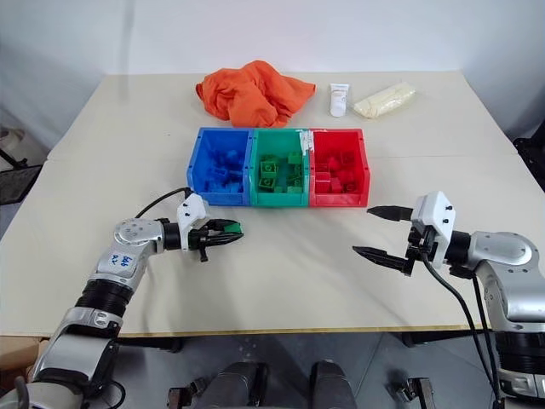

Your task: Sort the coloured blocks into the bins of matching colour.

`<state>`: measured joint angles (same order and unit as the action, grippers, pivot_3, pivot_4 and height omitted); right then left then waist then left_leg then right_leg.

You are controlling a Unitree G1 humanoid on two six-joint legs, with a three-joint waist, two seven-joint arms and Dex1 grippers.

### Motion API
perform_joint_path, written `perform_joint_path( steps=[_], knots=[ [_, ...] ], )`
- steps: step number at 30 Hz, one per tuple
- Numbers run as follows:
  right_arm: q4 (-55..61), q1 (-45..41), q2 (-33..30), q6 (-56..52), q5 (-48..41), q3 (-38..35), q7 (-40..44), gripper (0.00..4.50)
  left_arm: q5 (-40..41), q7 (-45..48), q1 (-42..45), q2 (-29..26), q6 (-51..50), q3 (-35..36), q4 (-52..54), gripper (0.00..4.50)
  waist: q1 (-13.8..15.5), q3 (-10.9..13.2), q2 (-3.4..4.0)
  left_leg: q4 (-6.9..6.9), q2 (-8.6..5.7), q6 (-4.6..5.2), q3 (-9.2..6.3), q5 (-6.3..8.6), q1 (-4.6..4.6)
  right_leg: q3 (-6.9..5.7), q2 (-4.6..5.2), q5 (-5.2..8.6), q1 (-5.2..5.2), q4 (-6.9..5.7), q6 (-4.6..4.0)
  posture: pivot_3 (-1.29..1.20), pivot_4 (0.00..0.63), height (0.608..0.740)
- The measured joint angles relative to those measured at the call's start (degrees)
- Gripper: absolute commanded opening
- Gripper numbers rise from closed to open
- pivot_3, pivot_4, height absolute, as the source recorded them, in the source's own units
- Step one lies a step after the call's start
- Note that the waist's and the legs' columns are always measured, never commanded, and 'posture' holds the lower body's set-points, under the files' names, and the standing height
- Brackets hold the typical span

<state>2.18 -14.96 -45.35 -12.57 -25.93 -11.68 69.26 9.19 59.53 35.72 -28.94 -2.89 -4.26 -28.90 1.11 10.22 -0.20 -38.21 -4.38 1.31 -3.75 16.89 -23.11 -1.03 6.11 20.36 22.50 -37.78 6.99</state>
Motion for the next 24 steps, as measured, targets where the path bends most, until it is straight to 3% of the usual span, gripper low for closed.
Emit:
perform_joint_path(
  steps=[6,11,19,24],
  knots=[
    [0.16,0.50,0.00,0.01,-0.02,-0.14,-0.73,4.50,4.07,2.51,5.60,-1.07,-2.57,3.22,4.21,0.95,0.41,0.00,-0.01,-0.06,-0.04,0.01,-0.04,0.00,-0.06,-0.04,0.03,0.00,-0.02,0.03,0.01,0.00,0.150,0.740],
    [1.32,1.83,-0.02,0.05,-0.14,-0.84,-1.57,4.50,5.68,2.09,15.07,3.84,-1.97,3.94,3.02,0.95,0.48,0.03,-0.06,-0.09,-0.11,0.04,-0.07,-0.02,-0.11,-0.16,0.03,-0.03,-0.04,0.04,0.05,0.00,0.150,0.740],
    [3.66,4.48,0.02,0.14,-0.60,-2.85,-3.84,4.50,-2.76,-5.97,33.32,12.53,9.62,1.16,-27.62,0.95,0.20,0.08,-0.14,-0.01,-0.05,0.04,0.14,-0.02,-0.08,-0.37,-0.41,-0.03,0.04,-0.04,0.07,0.00,0.150,0.740],
    [6.33,6.73,0.02,0.12,-1.29,-4.51,-5.21,4.50,-7.64,-11.65,37.48,14.81,14.01,0.56,-39.86,2.55,0.22,0.10,-0.18,0.00,-0.04,0.05,0.20,-0.02,-0.08,-0.31,-0.42,-0.04,0.11,-0.07,0.08,0.00,0.150,0.740]
  ],
)
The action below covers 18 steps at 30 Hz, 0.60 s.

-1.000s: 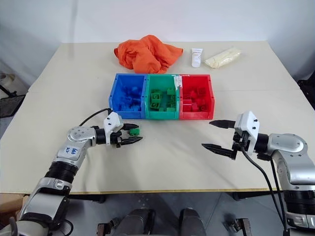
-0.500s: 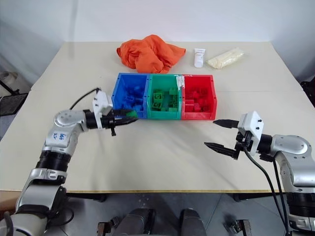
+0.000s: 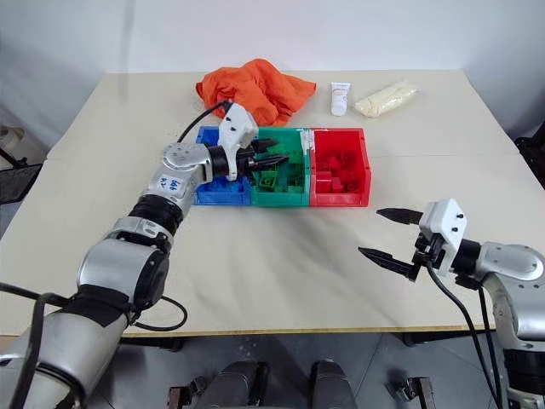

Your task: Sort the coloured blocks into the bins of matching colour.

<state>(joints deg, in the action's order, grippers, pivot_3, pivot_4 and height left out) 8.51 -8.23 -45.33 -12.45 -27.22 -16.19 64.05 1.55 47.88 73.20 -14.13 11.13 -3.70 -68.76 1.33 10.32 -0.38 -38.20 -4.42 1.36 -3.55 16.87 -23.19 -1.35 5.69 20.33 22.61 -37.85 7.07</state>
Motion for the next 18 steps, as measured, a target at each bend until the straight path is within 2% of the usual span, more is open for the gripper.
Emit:
perform_joint_path(
  steps=[6,10,12,15,18],
  knots=[
    [0.77,0.65,-0.01,-0.09,-0.65,-0.46,-0.65,4.50,-1.20,-0.34,1.26,0.20,3.33,0.52,-1.88,4.30,0.06,0.01,-0.02,-0.01,0.00,0.00,0.00,0.00,-0.01,0.01,0.01,0.00,0.00,0.01,0.00,0.00,0.150,0.740],
    [-0.38,-1.06,-0.05,-0.09,-0.65,0.03,-0.25,4.50,0.13,5.43,0.96,-0.74,3.53,2.24,-0.67,4.30,-0.05,0.01,-0.02,-0.02,0.00,0.00,0.00,0.00,-0.01,0.02,-0.01,0.00,0.02,0.01,0.00,0.00,0.150,0.740],
    [-3.04,-4.55,-0.46,0.05,-0.52,0.84,1.03,4.50,2.06,8.73,-0.69,-3.03,1.88,3.55,4.25,4.30,-0.63,0.02,-0.02,0.03,0.05,-0.01,0.09,0.00,-0.02,0.11,-0.01,0.00,0.08,-0.01,0.00,0.00,0.150,0.740],
    [-8.67,-9.40,-2.09,1.09,0.27,2.43,4.00,4.50,6.64,14.84,-5.24,-9.33,-8.09,6.19,14.69,4.30,-1.62,0.00,-0.01,0.08,0.17,-0.04,0.08,0.00,0.06,0.18,0.02,0.00,0.10,-0.06,-0.01,0.00,0.150,0.740],
    [-15.41,-14.36,-2.50,1.78,1.07,4.07,6.89,4.50,11.25,16.88,-16.25,-13.80,-16.54,8.40,30.27,4.30,-1.97,-0.03,0.05,0.09,0.18,-0.04,0.03,0.00,0.08,0.36,0.16,0.00,0.10,-0.06,-0.01,0.00,0.150,0.740]
  ],
)
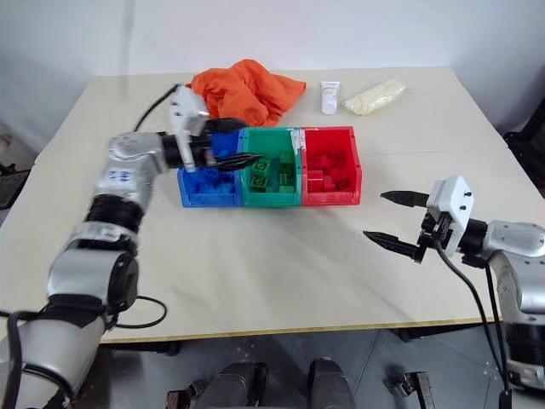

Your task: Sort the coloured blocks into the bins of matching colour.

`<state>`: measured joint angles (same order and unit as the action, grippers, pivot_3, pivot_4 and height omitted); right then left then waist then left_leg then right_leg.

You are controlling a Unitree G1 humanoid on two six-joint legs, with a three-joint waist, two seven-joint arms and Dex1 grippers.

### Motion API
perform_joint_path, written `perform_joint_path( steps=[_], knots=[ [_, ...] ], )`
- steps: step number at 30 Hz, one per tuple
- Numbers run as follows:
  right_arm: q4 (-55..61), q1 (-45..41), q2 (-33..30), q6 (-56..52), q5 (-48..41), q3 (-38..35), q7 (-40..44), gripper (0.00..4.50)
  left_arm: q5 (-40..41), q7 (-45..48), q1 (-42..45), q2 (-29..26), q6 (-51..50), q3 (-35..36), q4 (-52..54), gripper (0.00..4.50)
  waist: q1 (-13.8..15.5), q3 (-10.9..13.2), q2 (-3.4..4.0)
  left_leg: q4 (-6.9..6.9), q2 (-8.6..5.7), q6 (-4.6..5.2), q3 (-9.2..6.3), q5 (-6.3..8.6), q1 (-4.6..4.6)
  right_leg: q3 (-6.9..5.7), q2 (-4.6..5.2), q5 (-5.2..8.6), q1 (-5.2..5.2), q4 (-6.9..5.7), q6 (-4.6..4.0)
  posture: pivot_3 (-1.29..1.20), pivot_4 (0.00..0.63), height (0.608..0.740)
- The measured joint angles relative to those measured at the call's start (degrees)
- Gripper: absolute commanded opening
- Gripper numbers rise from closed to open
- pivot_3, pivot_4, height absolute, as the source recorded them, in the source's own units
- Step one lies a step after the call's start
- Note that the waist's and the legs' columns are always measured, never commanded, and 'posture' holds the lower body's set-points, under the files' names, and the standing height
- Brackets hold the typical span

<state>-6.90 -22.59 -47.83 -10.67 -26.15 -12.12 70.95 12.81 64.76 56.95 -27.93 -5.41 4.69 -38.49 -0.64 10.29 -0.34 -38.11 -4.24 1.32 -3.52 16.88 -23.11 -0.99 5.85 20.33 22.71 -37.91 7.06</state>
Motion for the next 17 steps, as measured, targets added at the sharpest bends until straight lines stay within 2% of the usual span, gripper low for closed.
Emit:
perform_joint_path(
  steps=[4,7,12,17],
  knots=[
    [-8.87,-5.76,-1.83,2.76,2.16,2.29,4.87,4.50,6.65,4.19,-16.56,-7.18,-9.44,2.76,18.18,4.30,-0.20,0.00,-0.01,-0.03,0.00,-0.02,-0.15,0.01,-0.06,0.25,0.06,0.00,0.00,0.06,0.00,0.00,0.150,0.740],
    [-15.14,-9.03,-2.60,5.19,3.77,3.63,8.16,4.50,11.10,7.96,-26.15,-13.40,-12.46,6.56,26.69,4.30,-0.23,0.00,0.01,-0.02,0.00,-0.04,-0.18,0.02,-0.04,0.26,0.09,0.01,-0.06,0.15,-0.02,0.00,0.150,0.740],
    [-22.58,-13.06,-2.89,9.46,5.49,5.27,12.35,4.50,13.39,9.85,-35.52,-17.97,-13.01,11.05,28.99,4.30,0.77,-0.02,0.05,-0.08,-0.05,-0.04,-0.26,0.02,-0.03,0.19,0.16,0.01,-0.15,0.27,-0.03,0.00,0.150,0.740],
    [-25.08,-15.33,-2.88,11.32,6.02,5.57,13.84,4.50,14.37,8.85,-37.06,-18.25,-12.66,13.04,28.69,4.30,0.66,-0.02,0.05,-0.05,-0.06,-0.04,-0.28,0.03,-0.03,0.14,0.18,0.01,-0.17,0.23,-0.03,0.00,0.150,0.740]
  ],
)
